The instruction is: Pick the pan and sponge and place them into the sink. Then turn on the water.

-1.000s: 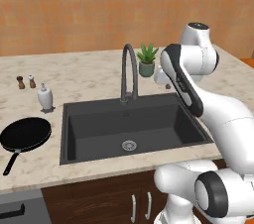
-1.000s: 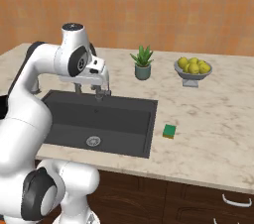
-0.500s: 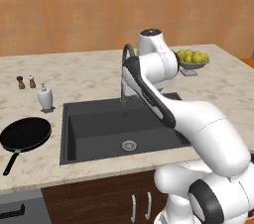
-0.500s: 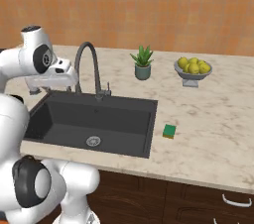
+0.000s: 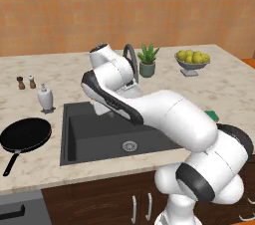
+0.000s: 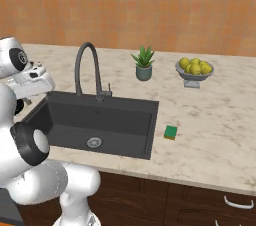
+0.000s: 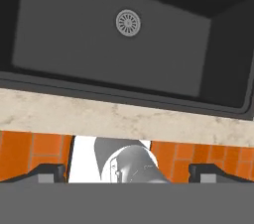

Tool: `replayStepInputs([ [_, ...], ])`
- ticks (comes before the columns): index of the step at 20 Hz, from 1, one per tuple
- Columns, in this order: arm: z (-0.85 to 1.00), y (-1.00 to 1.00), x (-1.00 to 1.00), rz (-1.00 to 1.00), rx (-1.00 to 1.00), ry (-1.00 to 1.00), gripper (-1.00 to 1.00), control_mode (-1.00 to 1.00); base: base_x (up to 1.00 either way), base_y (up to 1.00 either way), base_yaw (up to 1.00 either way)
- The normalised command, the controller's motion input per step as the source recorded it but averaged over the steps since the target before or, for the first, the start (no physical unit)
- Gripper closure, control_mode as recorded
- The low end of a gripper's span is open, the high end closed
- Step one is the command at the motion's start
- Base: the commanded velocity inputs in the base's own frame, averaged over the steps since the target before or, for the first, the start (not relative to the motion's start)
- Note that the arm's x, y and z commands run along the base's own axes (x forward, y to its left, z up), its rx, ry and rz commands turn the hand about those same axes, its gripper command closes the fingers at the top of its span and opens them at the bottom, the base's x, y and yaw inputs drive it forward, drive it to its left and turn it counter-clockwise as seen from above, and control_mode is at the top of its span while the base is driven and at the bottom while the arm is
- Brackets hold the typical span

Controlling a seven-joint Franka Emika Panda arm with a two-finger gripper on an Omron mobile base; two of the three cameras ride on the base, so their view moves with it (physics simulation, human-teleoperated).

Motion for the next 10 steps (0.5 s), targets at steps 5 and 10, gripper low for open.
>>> replayStepInputs([
  [5,-0.48,0.94,0.14,0.0,-0.15,0.04,-1.0,-1.0,0.0,0.0,0.0],
  [10,-0.3,0.88,0.14,0.0,0.0,0.08,-1.0,-1.0,0.0,0.0,0.0],
])
